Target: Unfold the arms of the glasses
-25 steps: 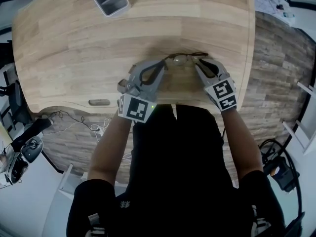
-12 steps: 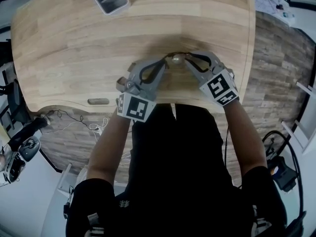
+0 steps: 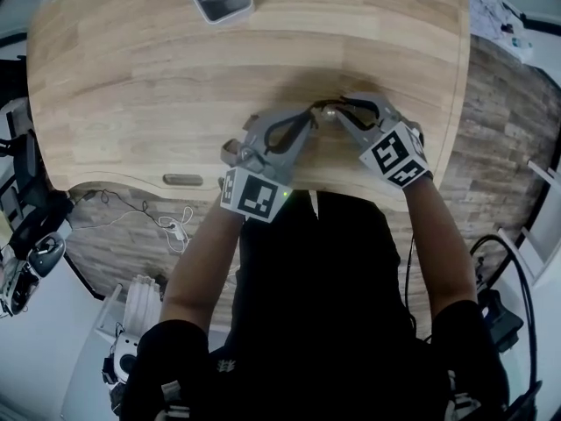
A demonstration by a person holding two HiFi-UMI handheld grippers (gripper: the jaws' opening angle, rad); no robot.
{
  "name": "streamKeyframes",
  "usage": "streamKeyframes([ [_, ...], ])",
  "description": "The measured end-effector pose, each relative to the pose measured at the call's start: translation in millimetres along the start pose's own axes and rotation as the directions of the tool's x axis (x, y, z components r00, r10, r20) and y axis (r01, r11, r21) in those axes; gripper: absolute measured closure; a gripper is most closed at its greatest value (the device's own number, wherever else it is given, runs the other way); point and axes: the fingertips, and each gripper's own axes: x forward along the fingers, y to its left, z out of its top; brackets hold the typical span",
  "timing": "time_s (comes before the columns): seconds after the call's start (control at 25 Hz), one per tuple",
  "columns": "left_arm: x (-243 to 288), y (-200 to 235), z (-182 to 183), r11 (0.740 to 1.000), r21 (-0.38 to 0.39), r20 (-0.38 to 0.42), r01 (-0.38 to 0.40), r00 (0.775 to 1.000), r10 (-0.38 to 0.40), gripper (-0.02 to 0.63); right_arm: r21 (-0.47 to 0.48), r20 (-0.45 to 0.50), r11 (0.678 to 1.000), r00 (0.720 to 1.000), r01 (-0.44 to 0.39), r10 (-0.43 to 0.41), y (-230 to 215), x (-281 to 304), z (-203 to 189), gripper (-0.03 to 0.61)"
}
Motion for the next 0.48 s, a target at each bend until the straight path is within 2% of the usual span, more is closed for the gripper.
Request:
streamKeyframes([
  [0.48, 2.6, 8.9, -0.3, 1.000, 0.014, 0.004, 0.006, 1.000, -0.006, 0.597, -0.086, -0.125, 0.995, 0.991, -0.054, 0.043, -0.3, 21.0, -9.9, 0.512],
])
